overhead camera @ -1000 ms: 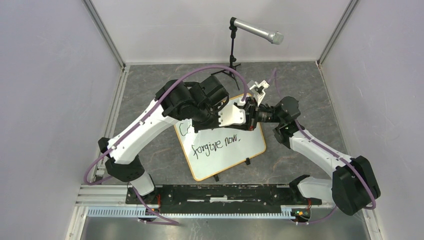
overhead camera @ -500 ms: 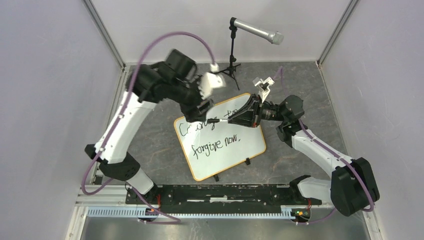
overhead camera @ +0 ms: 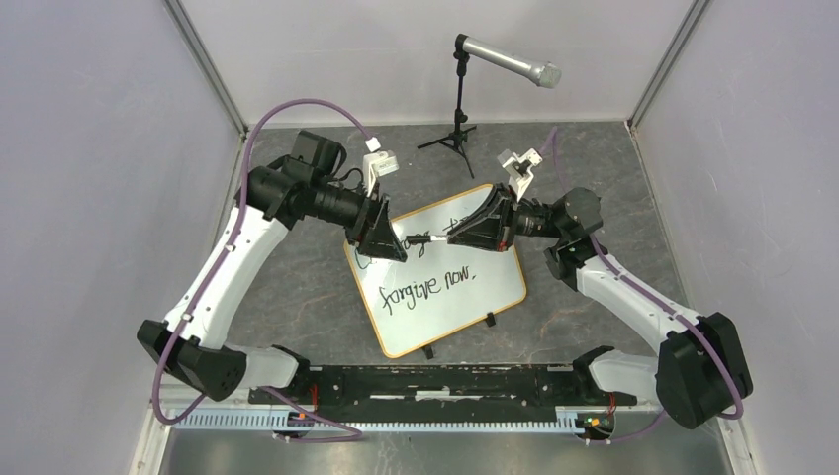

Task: Write a sentence on the whiteboard
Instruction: Adjust the pen cap from the whiteboard marker.

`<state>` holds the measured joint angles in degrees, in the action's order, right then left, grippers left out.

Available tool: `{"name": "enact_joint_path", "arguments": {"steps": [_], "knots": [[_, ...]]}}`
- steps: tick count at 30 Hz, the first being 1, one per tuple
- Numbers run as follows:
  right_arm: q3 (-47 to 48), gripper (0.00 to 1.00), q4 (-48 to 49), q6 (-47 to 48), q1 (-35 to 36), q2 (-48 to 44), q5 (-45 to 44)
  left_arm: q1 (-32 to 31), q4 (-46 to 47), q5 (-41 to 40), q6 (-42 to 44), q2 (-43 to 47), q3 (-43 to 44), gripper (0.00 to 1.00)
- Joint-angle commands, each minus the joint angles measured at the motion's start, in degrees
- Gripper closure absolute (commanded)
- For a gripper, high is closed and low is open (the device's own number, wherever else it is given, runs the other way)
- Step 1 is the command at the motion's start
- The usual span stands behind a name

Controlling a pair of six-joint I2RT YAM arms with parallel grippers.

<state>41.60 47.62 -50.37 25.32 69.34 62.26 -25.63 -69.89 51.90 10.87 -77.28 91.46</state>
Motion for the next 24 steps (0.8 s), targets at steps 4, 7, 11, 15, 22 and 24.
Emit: {"name": "enact_joint_path", "arguments": {"steps": [4,7,11,15,22,24], "knots": [[3.49,1.00,-0.93,1.56,3.12,-0.70,-0.15,0.40,25.58,8.14,-18.23,7.28,-10.22,0.32],[3.50,1.00,-1.38,1.92,3.51,-0.79,-0.04,0.40,25.59,9.42,-18.07,7.31,-10.96,0.39],[3.49,1.00,-1.38,2.00,3.67,-0.67,-0.08,0.38,25.67,10.88,-18.17,7.72,-11.52,0.54],[3.59,1.00,-1.28,1.94,3.73,-0.69,-0.05,0.33,25.68,11.98,-18.33,8.16,-12.73,0.55],[3.80,1.00,-1.23,1.94,3.85,-0.69,0.00,0.27,25.69,11.55,-18.17,8.35,-13.95,0.52],[3.84,1.00,-1.38,1.94,3.95,-0.61,-0.05,0.22,25.68,11.46,-18.08,8.24,-14.09,0.58]]}}
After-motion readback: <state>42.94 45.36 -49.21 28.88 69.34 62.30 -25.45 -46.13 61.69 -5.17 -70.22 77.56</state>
